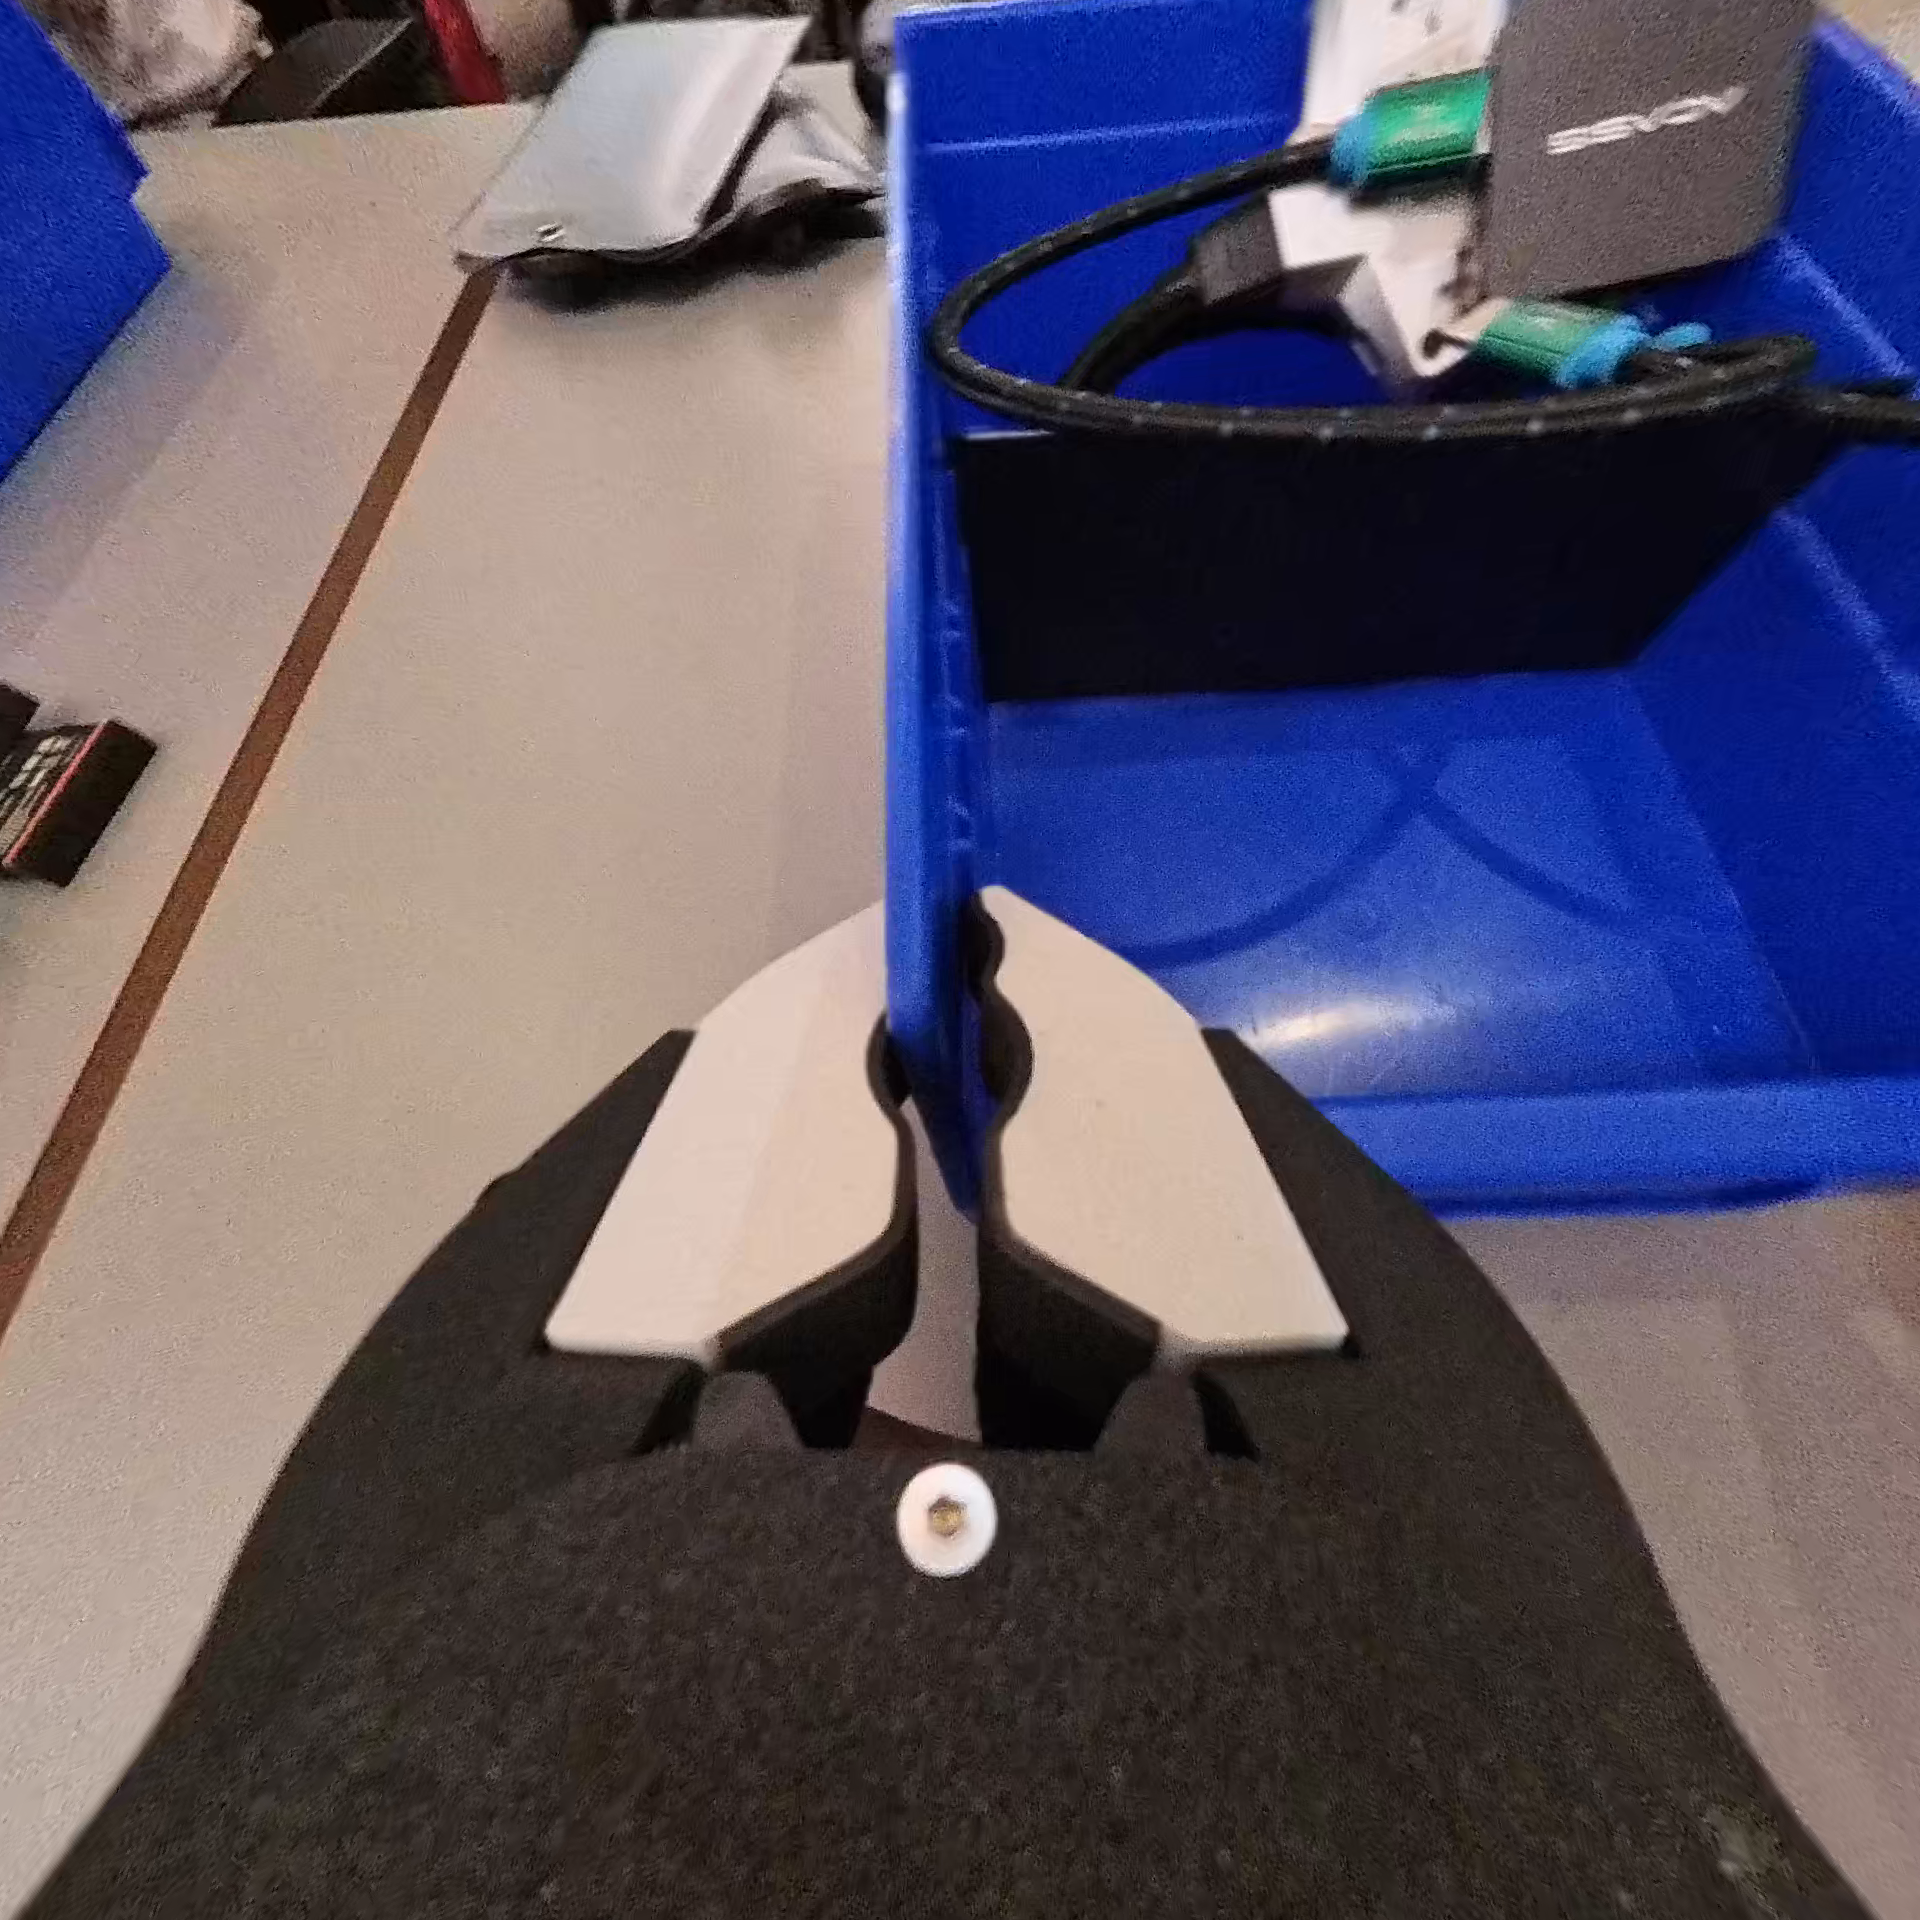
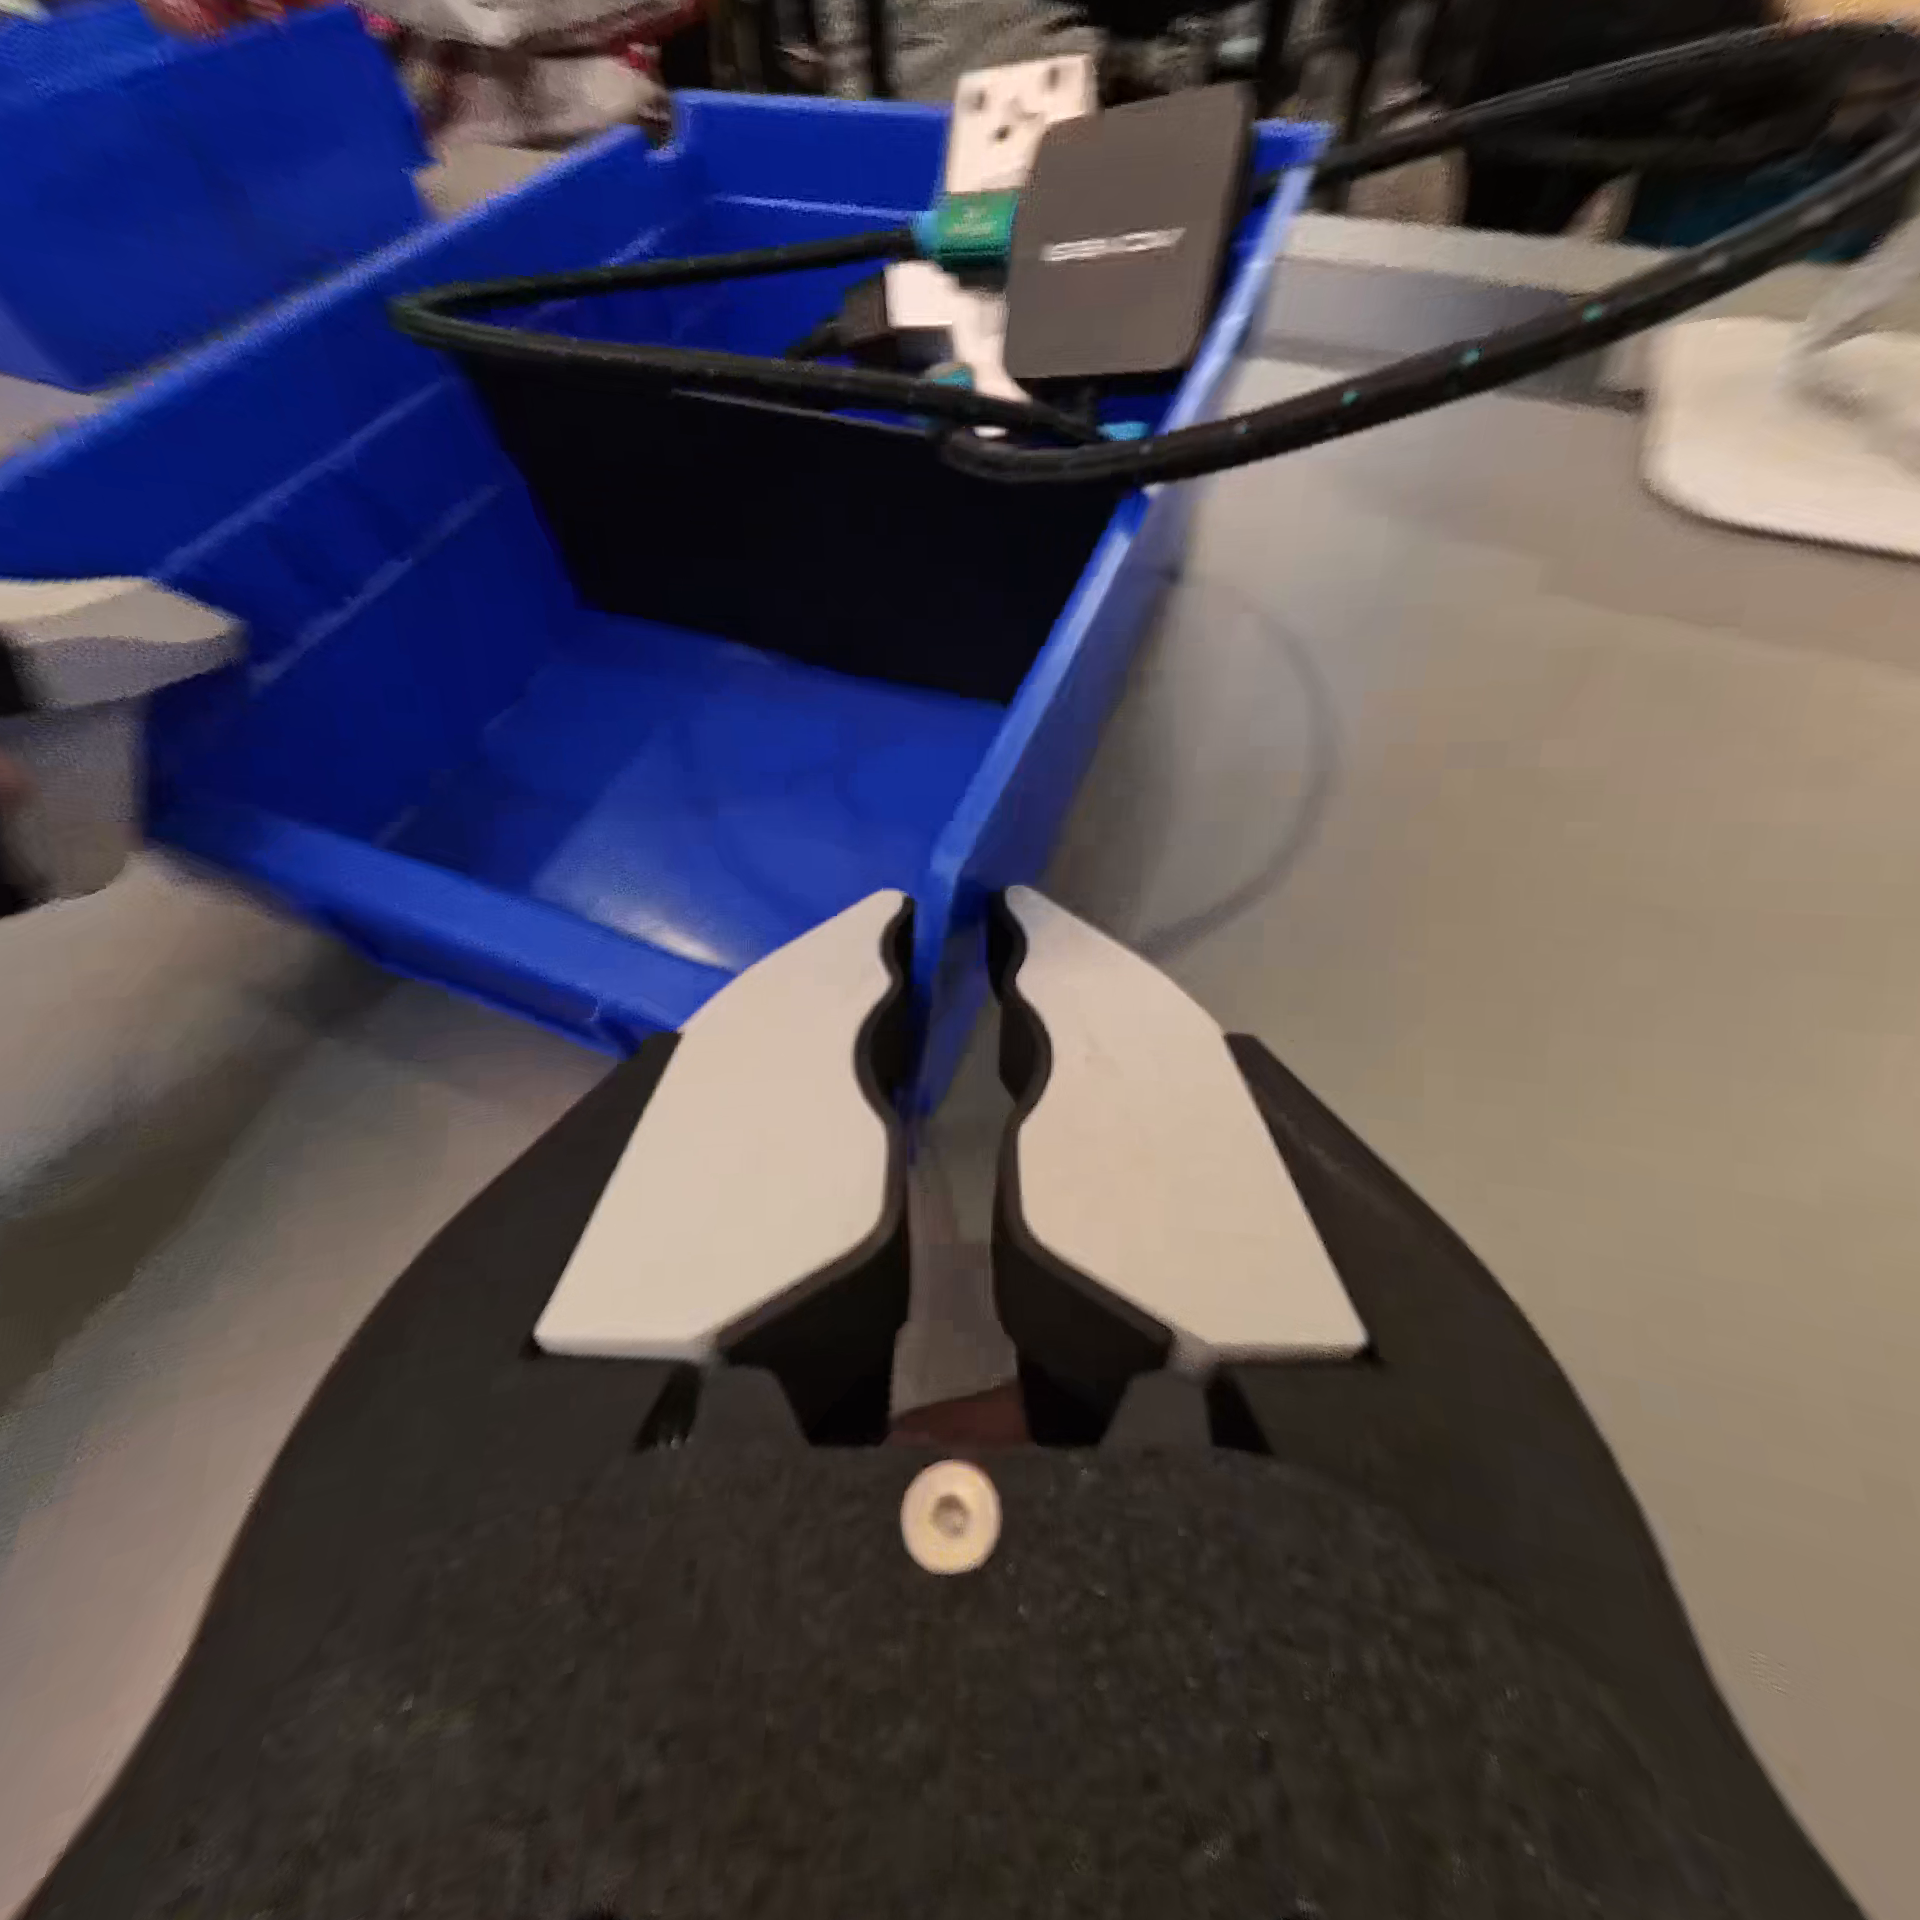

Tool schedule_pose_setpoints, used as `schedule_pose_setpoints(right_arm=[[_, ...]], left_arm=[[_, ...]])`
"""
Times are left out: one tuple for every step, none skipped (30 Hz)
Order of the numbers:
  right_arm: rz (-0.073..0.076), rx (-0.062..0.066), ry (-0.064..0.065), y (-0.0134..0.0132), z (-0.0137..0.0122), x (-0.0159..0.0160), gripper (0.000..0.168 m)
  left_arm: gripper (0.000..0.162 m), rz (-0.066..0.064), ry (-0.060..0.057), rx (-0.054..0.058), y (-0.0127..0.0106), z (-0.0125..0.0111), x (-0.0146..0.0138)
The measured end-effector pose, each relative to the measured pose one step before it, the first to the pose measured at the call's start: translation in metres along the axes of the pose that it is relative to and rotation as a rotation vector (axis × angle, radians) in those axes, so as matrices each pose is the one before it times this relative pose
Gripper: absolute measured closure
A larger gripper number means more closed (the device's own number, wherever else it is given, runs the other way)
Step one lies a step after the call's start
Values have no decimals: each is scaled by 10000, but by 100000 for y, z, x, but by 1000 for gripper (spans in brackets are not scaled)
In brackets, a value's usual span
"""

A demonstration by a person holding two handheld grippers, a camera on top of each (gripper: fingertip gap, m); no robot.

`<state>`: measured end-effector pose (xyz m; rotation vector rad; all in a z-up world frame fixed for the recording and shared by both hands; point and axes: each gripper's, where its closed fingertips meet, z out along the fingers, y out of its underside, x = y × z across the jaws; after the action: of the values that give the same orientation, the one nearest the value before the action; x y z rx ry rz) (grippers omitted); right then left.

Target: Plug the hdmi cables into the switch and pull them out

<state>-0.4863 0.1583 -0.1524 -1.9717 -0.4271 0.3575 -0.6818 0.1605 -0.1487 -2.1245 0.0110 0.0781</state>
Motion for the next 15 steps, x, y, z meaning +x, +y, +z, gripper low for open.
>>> schedule_pose_setpoints(right_arm=[[-47, -151, -695, 184, -248, -747, 155], [-248, -225, -552, 265, -467, -400, 153], [-285, -261, -434, 300, -823, -91, 151], [-344, -193, -576, 255, -1212, -148, 148], [-490, -141, -752, 324, -1562, -271, 142], [-580, -178, -620, 545, -1851, -60, 138], [-587, -158, -257, 769, -2096, 464, 134], [-538, -54, -55, 924, -2265, 836, 134], [-352, 76, -3, 1005, -2366, 1015, 134], [-74, 137, 111, 1167, -2407, 1278, 134], [144, 145, 208, 1343, -2372, 1544, 134], [260, 157, 303, 1487, -2353, 1802, 133], [406, 326, 542, 1434, -2372, 2266, 132], [518, 598, 765, 1223, -2497, 2738, 132], [350, 686, 561, 1054, -2636, 2537, 133]], left_arm=[[155, -308, -202, -118, -74, 207, -383], [155, -276, -22, -57, -51, 97, -52], [153, -273, -77, -3, -23, 8, -74], [147, -192, -115, -9, -5, -165, -84], [141, -70, -37, 72, -169, -406, 14], [138, -105, -13, 170, -393, -660, 4], [135, -199, 5, 232, -543, -857, 12], [132, -337, 73, 408, -835, -949, 129], [129, -415, 234, 544, -960, -1008, 330], [124, -369, 298, 567, -858, -993, 368], [121, -348, 121, 443, -513, -927, 167], [118, -277, 55, 245, -53, -890, 215], [116, -197, 32, 68, 426, -872, 380], [115, -110, -42, -156, 1077, -908, 590], [116, 26, 18, -199, 1457, -865, 994]])
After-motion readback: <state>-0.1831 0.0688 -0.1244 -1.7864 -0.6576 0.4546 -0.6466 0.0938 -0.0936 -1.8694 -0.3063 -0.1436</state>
